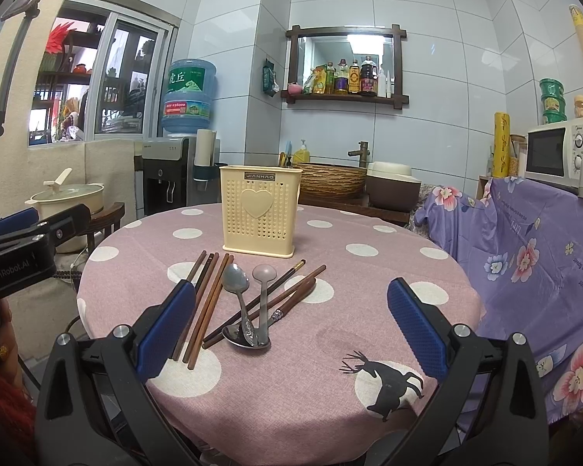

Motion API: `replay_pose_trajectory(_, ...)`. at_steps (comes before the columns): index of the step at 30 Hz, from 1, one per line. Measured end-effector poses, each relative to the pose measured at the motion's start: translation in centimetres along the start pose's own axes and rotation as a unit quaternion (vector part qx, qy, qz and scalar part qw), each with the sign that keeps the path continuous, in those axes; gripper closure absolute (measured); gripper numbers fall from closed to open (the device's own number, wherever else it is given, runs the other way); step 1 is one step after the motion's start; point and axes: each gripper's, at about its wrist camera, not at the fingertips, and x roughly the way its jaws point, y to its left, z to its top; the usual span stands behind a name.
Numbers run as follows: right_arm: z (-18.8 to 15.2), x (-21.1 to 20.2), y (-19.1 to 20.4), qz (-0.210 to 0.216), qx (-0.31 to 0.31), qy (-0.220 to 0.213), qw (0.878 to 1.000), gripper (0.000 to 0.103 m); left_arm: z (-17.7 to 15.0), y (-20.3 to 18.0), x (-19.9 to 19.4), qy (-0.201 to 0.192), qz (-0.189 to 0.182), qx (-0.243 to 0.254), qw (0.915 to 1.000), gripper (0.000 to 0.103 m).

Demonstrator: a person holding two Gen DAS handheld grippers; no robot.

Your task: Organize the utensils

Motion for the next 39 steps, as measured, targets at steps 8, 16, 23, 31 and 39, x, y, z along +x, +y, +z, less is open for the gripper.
replay_pose_trajectory(8,0.0,0.0,0.1,0.001,0.001,0.001,1.0,0.005,0.0,0.0,0.0,0.001,-0.001,0.0,1.0,0.005)
replay_pose_trajectory(16,-0.4,0.1,0.1,0.0,0.0,0.001,1.0,0.005,-0.5,-0.2,0.1,0.001,-0.003,0.003,1.0,0.005)
replay_pose_trajectory(23,-0.5,0.1,0.1,0.0,0.0,0.001,1.0,0.005,-0.6,-0.2,0.2,0.002,-0.003,0.004,1.0,0.005)
replay_pose_trajectory(31,-0.4,0.2,0.2,0.002,0.0,0.004,1.0,0.005,-0.8,-0.3,0.3,0.005,-0.005,0.003,1.0,0.005)
replay_pose_trajectory(39,-0.6,0.7,0.2,0.006,0.003,0.013,1.0,0.005,-0.8,-0.3,0.6,0.016,-0.012,0.003,0.9998,0.005)
